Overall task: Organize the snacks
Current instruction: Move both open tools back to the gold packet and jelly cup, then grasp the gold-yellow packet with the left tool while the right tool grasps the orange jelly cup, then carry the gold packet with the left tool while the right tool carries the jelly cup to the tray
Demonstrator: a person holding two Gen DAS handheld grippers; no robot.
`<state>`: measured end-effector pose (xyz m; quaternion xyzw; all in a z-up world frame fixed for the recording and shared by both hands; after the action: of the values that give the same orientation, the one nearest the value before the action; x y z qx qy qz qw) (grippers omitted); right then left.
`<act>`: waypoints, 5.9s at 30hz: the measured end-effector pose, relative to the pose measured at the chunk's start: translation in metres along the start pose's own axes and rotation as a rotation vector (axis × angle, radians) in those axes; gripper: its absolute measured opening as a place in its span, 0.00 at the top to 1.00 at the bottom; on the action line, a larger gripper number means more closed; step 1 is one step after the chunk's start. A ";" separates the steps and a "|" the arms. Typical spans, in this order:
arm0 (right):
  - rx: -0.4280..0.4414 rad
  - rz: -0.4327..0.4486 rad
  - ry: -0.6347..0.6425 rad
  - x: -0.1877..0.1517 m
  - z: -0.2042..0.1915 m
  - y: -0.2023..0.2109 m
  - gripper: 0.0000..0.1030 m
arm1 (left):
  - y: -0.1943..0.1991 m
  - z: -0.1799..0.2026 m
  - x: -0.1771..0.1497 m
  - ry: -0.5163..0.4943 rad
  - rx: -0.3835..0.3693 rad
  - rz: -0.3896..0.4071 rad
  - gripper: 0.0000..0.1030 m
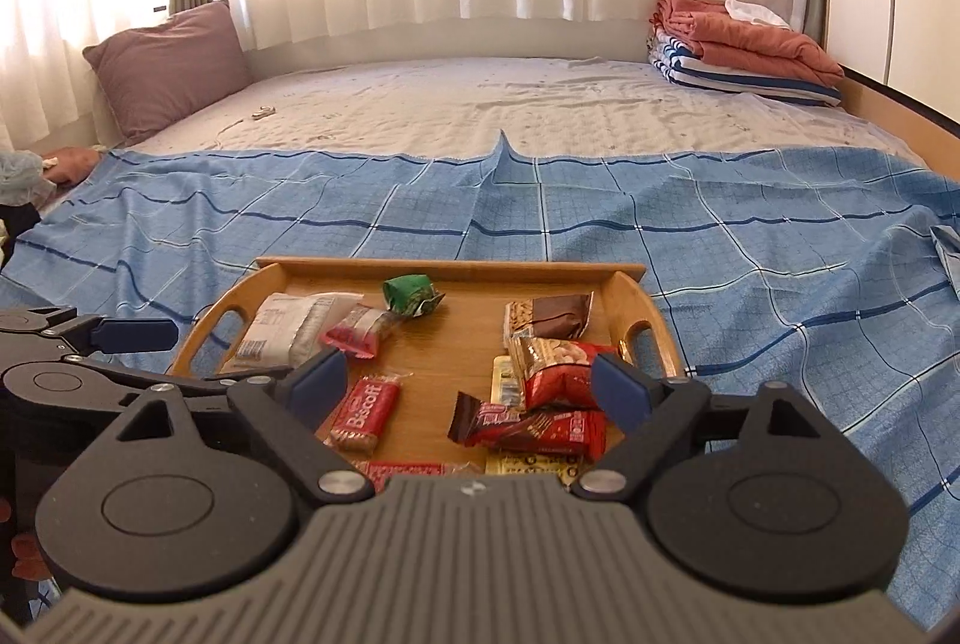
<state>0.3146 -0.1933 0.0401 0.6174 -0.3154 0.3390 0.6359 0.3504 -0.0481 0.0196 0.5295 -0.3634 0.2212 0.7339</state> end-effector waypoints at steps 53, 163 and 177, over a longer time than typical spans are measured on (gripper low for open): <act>0.006 0.023 0.094 -0.168 -0.007 0.091 0.07 | 0.069 0.045 -0.177 -0.049 -0.052 -0.012 0.04; -0.038 0.020 -0.046 -0.105 -0.001 0.065 0.52 | 0.095 0.011 -0.105 -0.020 0.062 0.145 0.53; -0.055 0.017 -0.081 -0.065 0.020 0.038 0.52 | 0.082 -0.013 -0.055 0.005 0.054 0.182 0.53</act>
<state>0.2466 -0.2155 0.0093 0.6101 -0.3552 0.3103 0.6367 0.2611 -0.0046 0.0260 0.5130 -0.4020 0.2981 0.6973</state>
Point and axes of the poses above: each gripper's, at about its wrist camera, not at the fingertips, and y roughly against the way its jaws point, z to its right, x to its top, the point moved 10 cm from there along -y, roughly the way its jaws point, and after that the axes turned 13 degrees about -x, right-handed, at the moved point
